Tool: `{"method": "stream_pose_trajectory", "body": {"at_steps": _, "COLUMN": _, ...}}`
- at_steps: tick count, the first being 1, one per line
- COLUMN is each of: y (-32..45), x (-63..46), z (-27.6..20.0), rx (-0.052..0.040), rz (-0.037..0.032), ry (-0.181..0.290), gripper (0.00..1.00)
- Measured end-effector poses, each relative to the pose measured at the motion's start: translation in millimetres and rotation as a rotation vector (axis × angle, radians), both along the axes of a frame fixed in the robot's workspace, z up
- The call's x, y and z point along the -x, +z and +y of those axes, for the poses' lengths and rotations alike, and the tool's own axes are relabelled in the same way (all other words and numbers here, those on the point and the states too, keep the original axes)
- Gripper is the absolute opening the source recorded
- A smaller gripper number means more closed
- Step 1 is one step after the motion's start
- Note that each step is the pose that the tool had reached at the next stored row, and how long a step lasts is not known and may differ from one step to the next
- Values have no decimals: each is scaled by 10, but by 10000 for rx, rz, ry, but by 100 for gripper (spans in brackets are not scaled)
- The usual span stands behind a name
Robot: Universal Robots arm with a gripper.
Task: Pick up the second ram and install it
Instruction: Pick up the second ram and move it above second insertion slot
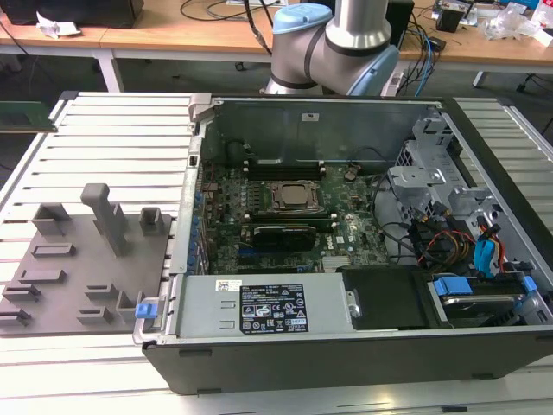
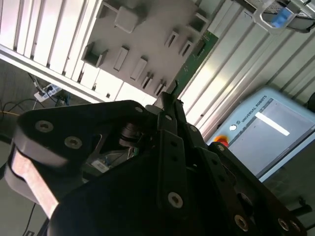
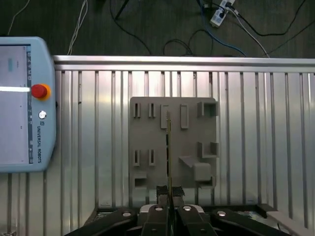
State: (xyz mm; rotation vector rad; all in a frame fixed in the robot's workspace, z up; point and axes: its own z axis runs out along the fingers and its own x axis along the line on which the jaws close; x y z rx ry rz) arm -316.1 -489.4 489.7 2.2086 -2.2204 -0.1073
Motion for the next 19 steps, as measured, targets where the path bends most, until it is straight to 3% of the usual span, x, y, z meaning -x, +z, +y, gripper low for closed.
{"method": "stream_pose_trajectory", "body": {"at_steps": 5, "y": -71, "x": -635, "z": 53, "rx": 0, "rz": 144, "ry": -1, "gripper": 13}}
{"method": "stream_pose_trajectory", "body": {"at_steps": 9, "y": -93, "x": -850, "z": 64, "rx": -1, "rz": 181, "ry": -2, "gripper": 13}}
{"method": "stream_pose_trajectory", "body": {"at_steps": 12, "y": -120, "x": -1102, "z": 78, "rx": -1, "rz": 219, "ry": 0, "gripper": 13}}
{"method": "stream_pose_trajectory", "body": {"at_steps": 14, "y": -128, "x": -1198, "z": 82, "rx": 0, "rz": 232, "ry": 0, "gripper": 13}}
{"method": "stream_pose_trajectory", "body": {"at_steps": 19, "y": -168, "x": -1704, "z": 106, "rx": -1, "rz": 287, "ry": 1, "gripper": 13}}
